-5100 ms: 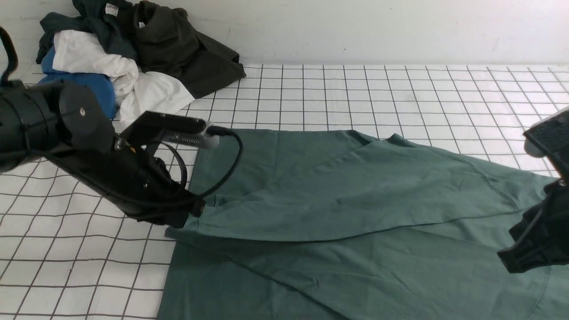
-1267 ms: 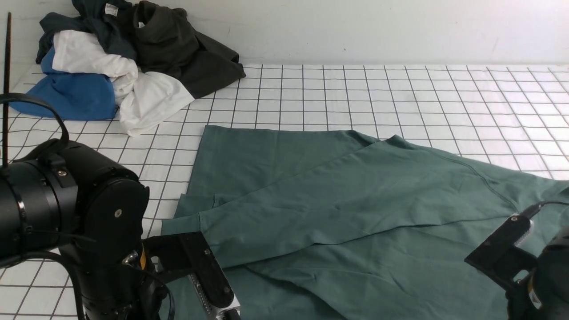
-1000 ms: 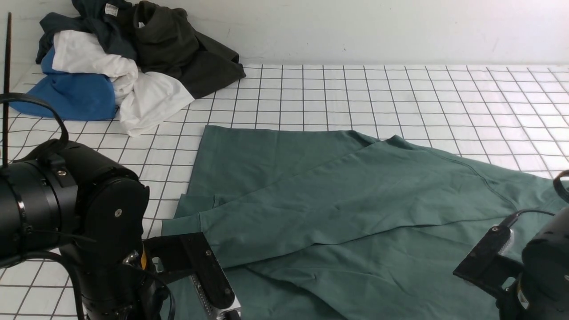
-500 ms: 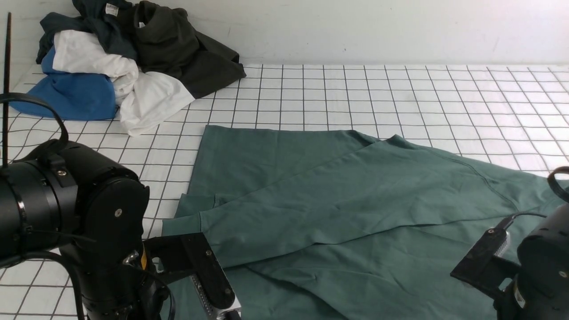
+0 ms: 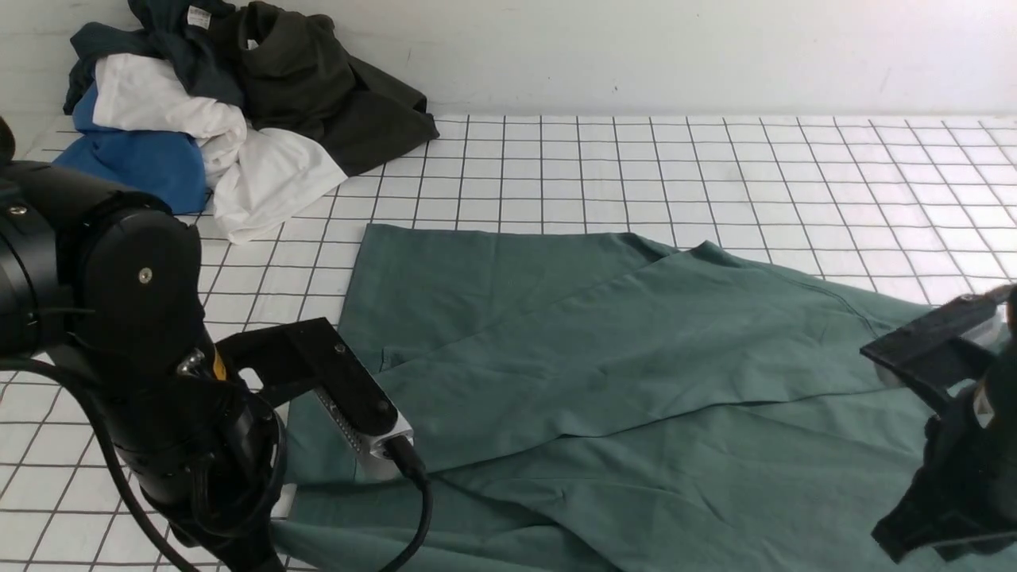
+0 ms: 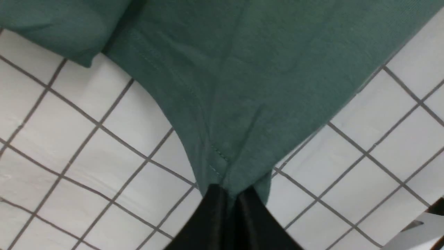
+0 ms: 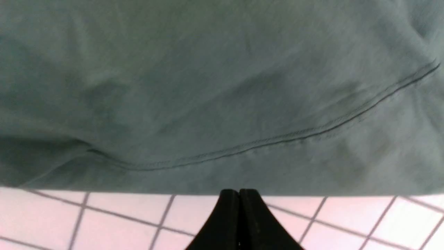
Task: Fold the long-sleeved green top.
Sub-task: Use both arms simultaneously to clamp the lower edge of the clothing fabric
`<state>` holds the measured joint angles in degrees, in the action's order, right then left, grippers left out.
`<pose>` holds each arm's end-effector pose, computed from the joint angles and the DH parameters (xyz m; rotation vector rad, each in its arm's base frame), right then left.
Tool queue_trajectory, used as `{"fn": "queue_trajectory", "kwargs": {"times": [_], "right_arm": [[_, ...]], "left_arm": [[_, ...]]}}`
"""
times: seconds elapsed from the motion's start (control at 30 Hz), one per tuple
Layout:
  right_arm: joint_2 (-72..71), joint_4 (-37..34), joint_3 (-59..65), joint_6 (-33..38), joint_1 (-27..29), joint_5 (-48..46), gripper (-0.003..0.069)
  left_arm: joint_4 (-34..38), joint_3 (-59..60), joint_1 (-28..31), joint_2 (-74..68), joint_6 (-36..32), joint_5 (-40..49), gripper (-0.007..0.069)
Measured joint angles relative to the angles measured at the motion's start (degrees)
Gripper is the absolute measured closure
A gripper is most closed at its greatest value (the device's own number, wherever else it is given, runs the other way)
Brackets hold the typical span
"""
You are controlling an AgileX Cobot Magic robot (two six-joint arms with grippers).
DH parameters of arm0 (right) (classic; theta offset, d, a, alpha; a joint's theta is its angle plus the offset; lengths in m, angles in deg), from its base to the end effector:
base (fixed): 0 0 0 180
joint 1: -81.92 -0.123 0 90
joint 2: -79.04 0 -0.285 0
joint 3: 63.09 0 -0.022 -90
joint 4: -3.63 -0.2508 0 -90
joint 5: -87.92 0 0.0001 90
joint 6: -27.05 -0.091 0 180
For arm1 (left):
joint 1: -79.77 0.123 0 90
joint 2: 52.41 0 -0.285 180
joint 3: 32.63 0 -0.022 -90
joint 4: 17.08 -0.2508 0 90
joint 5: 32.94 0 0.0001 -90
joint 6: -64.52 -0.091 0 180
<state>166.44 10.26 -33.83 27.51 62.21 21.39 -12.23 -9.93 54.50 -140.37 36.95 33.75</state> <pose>0.2068 0.0638 0.2245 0.6175 -3.0373 0.1748 0.2109 -0.1074 0.2493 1.3315 2.7901 -0.1200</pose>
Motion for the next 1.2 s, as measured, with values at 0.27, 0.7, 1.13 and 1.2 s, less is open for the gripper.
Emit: {"fn": "queue_trajectory", "kwargs": {"times": [0.27,0.7,1.13,1.2], "right_arm": [[-7.85,-0.38,12.23,-9.76,2.32,4.97,0.0637],[1.97,-4.97,13.43,-10.64,18.81,13.18,0.0185],[7.81,-10.23,9.89,-13.36,20.56,19.15,0.0147],[7.81,-10.34,9.28,-13.36,20.56,19.35,0.0147]], "left_arm": [[0.67,0.83,0.0,-0.1,-0.32,0.48,0.0619],[1.81,0.83,0.0,-0.17,-0.34,-1.23,0.0619],[2.24,0.83,0.0,-0.17,-0.39,-1.23,0.0619],[2.3,0.83,0.0,-0.17,-0.39,-1.23,0.0619]]}}
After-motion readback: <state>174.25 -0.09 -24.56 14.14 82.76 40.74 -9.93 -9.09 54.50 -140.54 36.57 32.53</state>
